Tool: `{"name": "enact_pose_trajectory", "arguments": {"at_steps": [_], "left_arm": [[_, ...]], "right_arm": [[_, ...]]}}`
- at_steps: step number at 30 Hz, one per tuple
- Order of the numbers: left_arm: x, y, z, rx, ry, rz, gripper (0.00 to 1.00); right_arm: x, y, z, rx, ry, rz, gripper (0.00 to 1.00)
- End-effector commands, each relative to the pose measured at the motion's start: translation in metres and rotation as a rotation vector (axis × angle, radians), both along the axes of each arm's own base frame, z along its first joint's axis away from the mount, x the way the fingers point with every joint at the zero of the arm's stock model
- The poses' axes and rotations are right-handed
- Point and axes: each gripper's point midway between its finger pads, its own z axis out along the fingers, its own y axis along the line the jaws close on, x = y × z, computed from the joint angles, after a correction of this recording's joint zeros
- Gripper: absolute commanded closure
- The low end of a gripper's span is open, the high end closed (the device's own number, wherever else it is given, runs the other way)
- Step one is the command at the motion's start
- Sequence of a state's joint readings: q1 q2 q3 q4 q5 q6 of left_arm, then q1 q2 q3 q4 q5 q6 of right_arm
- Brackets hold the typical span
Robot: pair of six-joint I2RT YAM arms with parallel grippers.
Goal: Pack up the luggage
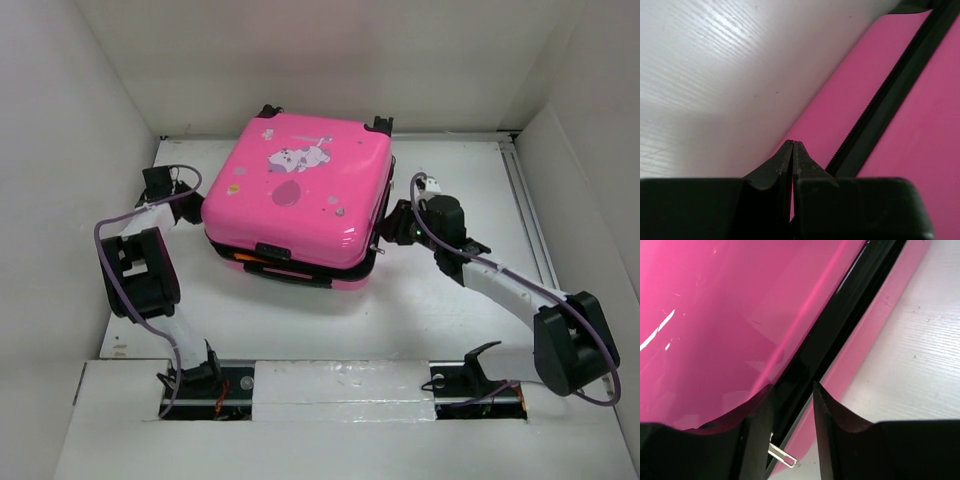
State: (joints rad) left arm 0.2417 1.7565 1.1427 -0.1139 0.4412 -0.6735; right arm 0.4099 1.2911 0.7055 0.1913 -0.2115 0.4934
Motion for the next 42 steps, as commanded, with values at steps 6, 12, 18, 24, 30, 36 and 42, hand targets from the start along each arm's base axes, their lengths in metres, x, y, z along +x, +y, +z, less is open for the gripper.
{"name": "enact_pose_trajectory", "arguments": {"at_steps": [6,12,18,24,30,36,42], "left_arm": [[-0.040,-0.085,0.055,-0.184,-0.171,-0.249,1.00],[-0.067,-0.124,0.091,-0.267,-0.253,-0.346,1.00],[-0.084,-0.151,0.117,-0.326,-0.306,-0.408,1.00],[-0.093,-0.175,0.142,-0.323,-0.350,-0.489,1.00],[-0.063,-0.063,0.130,0.080,-0.326,-0.115,0.95],[-0.072,-0.026,0.107,0.046,-0.358,0.043,0.39],[-0.077,0.012,0.139,0.170,-0.395,0.179,0.07]], "right_arm": [[-0.001,0.033,-0.012,0.078,0.036,0.136,0.61],[-0.010,0.042,-0.023,0.097,0.061,0.173,0.61],[-0.017,0.054,-0.019,0.149,0.060,0.228,0.61],[-0.026,0.071,-0.003,0.193,0.032,0.297,0.61],[-0.014,0.031,-0.010,0.171,0.049,0.183,0.58],[-0.012,0.018,-0.005,0.147,0.027,0.166,0.46],[-0.009,0.008,-0.002,0.140,0.022,0.140,0.39]]}}
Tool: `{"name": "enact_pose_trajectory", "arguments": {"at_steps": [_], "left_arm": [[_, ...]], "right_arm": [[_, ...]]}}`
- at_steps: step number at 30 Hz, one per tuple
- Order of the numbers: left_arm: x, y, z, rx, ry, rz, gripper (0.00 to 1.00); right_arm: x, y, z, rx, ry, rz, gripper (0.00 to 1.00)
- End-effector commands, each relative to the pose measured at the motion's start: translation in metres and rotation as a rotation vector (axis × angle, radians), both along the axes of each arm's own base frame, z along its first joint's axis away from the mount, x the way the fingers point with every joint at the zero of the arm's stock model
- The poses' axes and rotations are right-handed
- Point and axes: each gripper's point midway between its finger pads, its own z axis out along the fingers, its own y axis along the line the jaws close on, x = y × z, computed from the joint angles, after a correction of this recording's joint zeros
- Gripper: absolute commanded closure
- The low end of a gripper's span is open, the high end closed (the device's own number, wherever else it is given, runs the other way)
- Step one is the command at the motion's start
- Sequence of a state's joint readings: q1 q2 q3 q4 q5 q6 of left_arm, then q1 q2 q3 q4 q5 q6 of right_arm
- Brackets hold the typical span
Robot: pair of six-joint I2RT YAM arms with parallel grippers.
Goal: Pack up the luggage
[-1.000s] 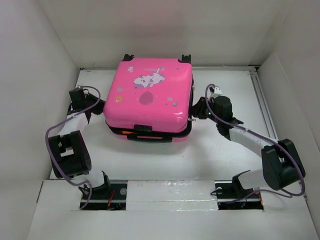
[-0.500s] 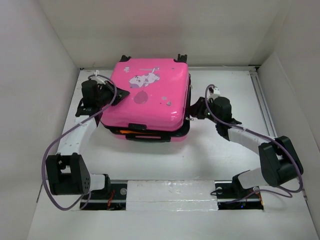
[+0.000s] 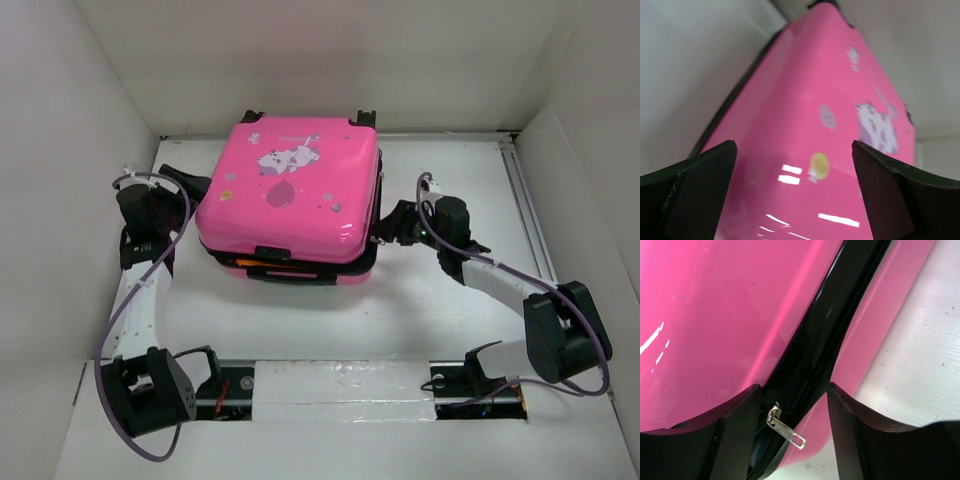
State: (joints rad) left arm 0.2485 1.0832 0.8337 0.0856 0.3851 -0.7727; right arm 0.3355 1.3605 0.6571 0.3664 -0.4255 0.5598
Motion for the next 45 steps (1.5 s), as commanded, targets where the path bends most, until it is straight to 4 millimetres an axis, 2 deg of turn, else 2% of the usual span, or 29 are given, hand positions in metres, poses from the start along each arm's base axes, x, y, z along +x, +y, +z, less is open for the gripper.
{"name": "enact_pose_trajectory", "arguments": {"at_steps": [1,3,5,7,8,10,11,12,15,17,18,19,21,22,24,26,27,28,29,30,31,33,35,38,41,43,45], "left_arm": [[-0.013,0.030,-0.025,0.086,0.147,0.148,0.00],[-0.017,0.033,-0.040,0.110,0.205,0.146,0.00],[-0.019,0.030,-0.065,0.108,0.271,0.116,0.00],[-0.022,0.020,-0.090,0.084,0.325,0.056,0.00],[-0.024,0.005,-0.106,0.042,0.363,-0.029,0.00],[-0.029,-0.007,-0.122,0.004,0.378,-0.087,0.00],[-0.031,-0.016,-0.124,-0.036,0.360,-0.125,0.00],[-0.032,-0.021,-0.119,-0.069,0.327,-0.128,0.00],[-0.035,-0.034,-0.122,-0.119,0.321,-0.198,0.00],[-0.037,-0.030,-0.121,-0.085,0.357,-0.191,0.00],[-0.035,-0.011,-0.130,-0.022,0.395,-0.091,0.00],[-0.037,-0.002,-0.120,0.014,0.376,-0.040,0.00],[-0.039,0.002,-0.111,0.040,0.333,-0.012,0.00],[-0.040,-0.005,-0.106,0.015,0.319,-0.042,0.00],[-0.037,-0.013,-0.108,-0.014,0.325,-0.090,0.00],[-0.037,-0.037,-0.123,-0.046,0.368,-0.187,0.00],[-0.035,-0.044,-0.124,-0.065,0.352,-0.216,0.00],[-0.035,-0.050,-0.124,-0.096,0.342,-0.238,0.00],[-0.037,-0.065,-0.119,-0.152,0.325,-0.286,0.00],[-0.032,-0.068,-0.113,-0.152,0.296,-0.292,0.00],[-0.033,-0.072,-0.113,-0.159,0.299,-0.302,0.00],[-0.032,-0.085,-0.098,-0.149,0.264,-0.339,0.00],[-0.034,-0.096,-0.085,-0.175,0.243,-0.373,0.02],[-0.035,-0.115,-0.049,-0.192,0.174,-0.420,0.02],[-0.042,-0.142,-0.022,-0.206,0.128,-0.492,0.02],[-0.048,-0.161,-0.011,-0.202,0.105,-0.542,0.03],[-0.051,-0.168,-0.003,-0.221,0.099,-0.550,0.03]], "right_arm": [[-0.009,0.000,0.001,0.001,0.003,0.037,0.38],[-0.007,-0.003,0.001,0.001,0.003,0.028,0.37],[-0.008,-0.002,0.002,0.004,0.004,0.037,0.35],[-0.007,-0.002,0.004,0.003,0.006,0.037,0.34],[-0.009,-0.001,0.004,0.006,0.007,0.045,0.34],[-0.009,-0.001,0.004,0.006,0.007,0.045,0.33],[-0.007,0.000,0.008,0.009,-0.002,0.045,0.33],[-0.006,0.000,0.005,0.006,0.007,0.045,0.33],[-0.006,0.000,0.001,-0.003,0.009,0.048,0.33],[-0.003,-0.002,0.002,0.000,0.010,0.047,0.33],[-0.003,-0.002,0.002,0.001,0.010,0.047,0.33],[-0.003,-0.002,0.002,0.001,0.010,0.047,0.32],[-0.003,-0.002,0.002,0.001,0.010,0.047,0.30],[-0.001,-0.003,-0.002,-0.005,0.018,0.039,0.30],[0.001,-0.002,0.000,0.001,0.023,0.036,0.29],[0.006,0.001,0.006,0.016,0.013,0.042,0.27],[0.005,0.003,-0.002,0.013,0.034,0.050,0.27],[0.004,0.010,0.002,0.021,0.024,0.080,0.27],[-0.004,0.019,-0.001,0.022,0.030,0.128,0.27],[-0.002,0.020,0.004,0.025,0.020,0.129,0.27],[-0.005,0.025,-0.002,0.021,0.033,0.142,0.28],[-0.009,0.026,-0.008,0.027,0.037,0.161,0.28],[-0.008,0.029,-0.005,0.054,0.030,0.163,0.29],[-0.014,0.031,-0.005,0.088,0.048,0.175,0.30],[-0.016,0.035,-0.005,0.097,0.044,0.183,0.30],[-0.017,0.035,-0.001,0.105,0.042,0.180,0.30],[-0.014,0.026,0.006,0.111,0.021,0.157,0.30]]}}
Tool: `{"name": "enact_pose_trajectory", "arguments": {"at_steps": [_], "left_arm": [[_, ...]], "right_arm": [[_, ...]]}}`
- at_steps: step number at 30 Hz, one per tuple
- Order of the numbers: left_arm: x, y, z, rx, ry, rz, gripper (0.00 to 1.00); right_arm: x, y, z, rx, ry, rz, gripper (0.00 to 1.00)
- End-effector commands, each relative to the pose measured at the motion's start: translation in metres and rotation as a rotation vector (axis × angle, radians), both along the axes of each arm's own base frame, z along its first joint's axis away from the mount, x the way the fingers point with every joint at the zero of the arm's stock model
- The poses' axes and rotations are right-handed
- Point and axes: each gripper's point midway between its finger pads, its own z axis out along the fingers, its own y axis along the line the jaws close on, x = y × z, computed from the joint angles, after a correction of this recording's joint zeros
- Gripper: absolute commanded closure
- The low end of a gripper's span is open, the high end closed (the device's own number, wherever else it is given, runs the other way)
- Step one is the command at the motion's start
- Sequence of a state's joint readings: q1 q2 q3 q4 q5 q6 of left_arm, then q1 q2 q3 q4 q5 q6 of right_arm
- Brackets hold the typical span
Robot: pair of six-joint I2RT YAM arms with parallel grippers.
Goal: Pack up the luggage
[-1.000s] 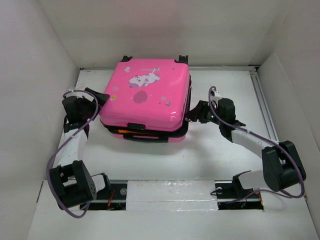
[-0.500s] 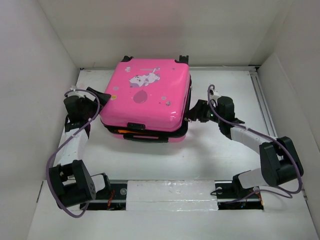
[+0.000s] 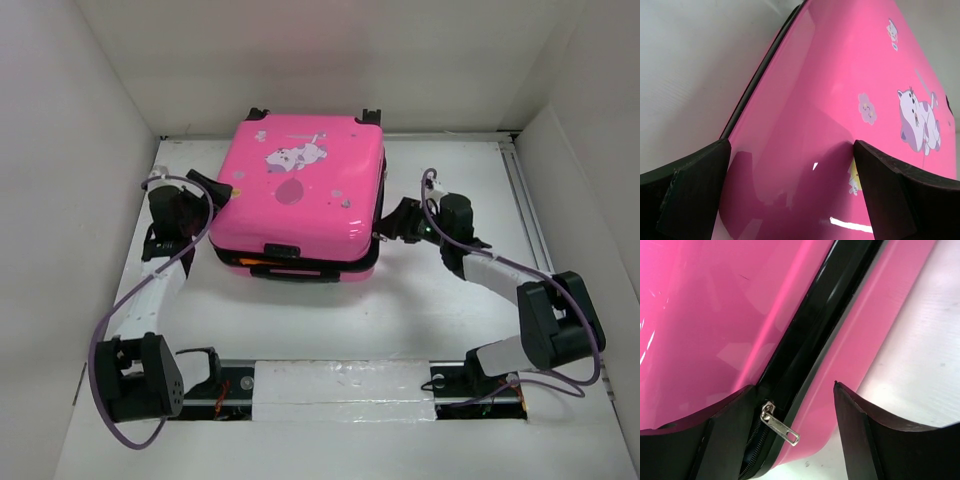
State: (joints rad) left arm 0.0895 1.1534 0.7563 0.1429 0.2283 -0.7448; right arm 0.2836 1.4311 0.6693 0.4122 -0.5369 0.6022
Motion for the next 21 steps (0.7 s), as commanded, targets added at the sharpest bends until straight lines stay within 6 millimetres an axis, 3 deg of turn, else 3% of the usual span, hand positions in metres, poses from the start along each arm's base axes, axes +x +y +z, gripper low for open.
{"name": "enact_pose_trajectory", "arguments": {"at_steps": [1,9,16,21], "left_arm": [[-0.061,-0.139,0.058,-0.319,0.007,-0.527,0.03],[-0.080,-0.141,0.091,-0.352,-0.076,-0.562,0.04],[-0.104,-0.140,0.107,-0.366,-0.100,-0.574,0.04],[-0.115,-0.140,0.111,-0.352,-0.106,-0.590,0.04]], "right_arm": [[-0.019,0.027,0.016,0.057,-0.043,0.114,0.30],[-0.021,0.023,0.020,0.123,-0.032,0.164,0.32],[-0.014,0.015,0.005,0.203,0.028,0.185,0.32],[-0.004,0.004,0.009,0.216,0.019,0.137,0.30]]}}
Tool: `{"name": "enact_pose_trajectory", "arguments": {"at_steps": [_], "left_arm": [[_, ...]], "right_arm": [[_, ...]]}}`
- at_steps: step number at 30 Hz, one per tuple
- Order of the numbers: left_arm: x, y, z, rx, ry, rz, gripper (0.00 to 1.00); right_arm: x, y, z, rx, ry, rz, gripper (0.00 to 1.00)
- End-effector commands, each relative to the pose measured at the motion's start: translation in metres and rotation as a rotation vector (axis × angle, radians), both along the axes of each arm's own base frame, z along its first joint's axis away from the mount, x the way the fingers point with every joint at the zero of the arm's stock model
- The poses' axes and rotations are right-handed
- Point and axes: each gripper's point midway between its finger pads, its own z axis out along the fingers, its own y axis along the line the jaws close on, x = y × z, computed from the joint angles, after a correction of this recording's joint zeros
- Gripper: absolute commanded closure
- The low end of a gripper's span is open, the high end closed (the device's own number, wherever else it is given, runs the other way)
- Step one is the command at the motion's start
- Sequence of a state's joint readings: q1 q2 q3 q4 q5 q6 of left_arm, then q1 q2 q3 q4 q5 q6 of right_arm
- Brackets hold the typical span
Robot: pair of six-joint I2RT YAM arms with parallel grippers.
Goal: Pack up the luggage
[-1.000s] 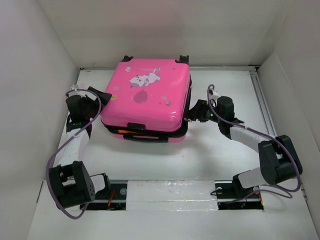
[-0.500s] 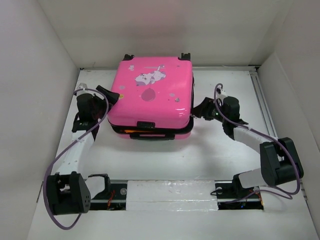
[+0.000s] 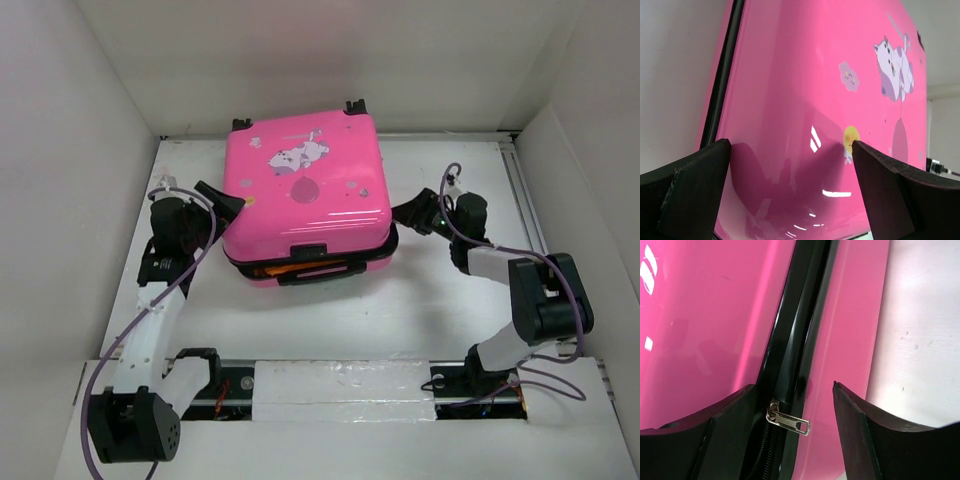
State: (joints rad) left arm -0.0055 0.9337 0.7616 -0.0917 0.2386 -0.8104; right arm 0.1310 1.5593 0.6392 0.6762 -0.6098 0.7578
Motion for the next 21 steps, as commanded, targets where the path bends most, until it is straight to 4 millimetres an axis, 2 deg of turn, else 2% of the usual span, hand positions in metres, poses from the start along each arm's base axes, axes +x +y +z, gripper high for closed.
{"name": "enact_pose_trajectory", "arguments": {"at_steps": [1,4,10,13,15,16,19,21], "left_arm": [[-0.061,-0.101,0.083,-0.290,-0.133,-0.506,0.04],[-0.067,-0.101,0.075,-0.288,-0.101,-0.517,0.04],[-0.065,-0.099,0.066,-0.259,-0.095,-0.508,0.04],[-0.064,-0.099,0.066,-0.258,-0.109,-0.510,0.04],[-0.063,-0.100,0.063,-0.259,-0.100,-0.509,0.04],[-0.063,-0.100,0.063,-0.259,-0.100,-0.509,0.04],[-0.063,-0.100,0.063,-0.259,-0.100,-0.509,0.04],[-0.061,-0.100,0.061,-0.250,-0.096,-0.512,0.04]], "right_arm": [[-0.042,0.043,0.008,0.067,0.007,0.247,0.30],[-0.034,0.030,0.019,0.052,-0.007,0.187,0.27],[-0.021,-0.036,0.030,0.015,-0.034,-0.034,0.27],[-0.019,-0.061,0.013,0.011,0.029,-0.129,0.38],[-0.018,-0.063,0.010,0.026,0.030,-0.142,0.39],[-0.018,-0.073,0.006,0.036,0.050,-0.172,0.39],[-0.015,-0.093,-0.003,0.072,0.063,-0.229,0.26],[-0.014,-0.101,-0.005,0.075,0.071,-0.244,0.23]]}}
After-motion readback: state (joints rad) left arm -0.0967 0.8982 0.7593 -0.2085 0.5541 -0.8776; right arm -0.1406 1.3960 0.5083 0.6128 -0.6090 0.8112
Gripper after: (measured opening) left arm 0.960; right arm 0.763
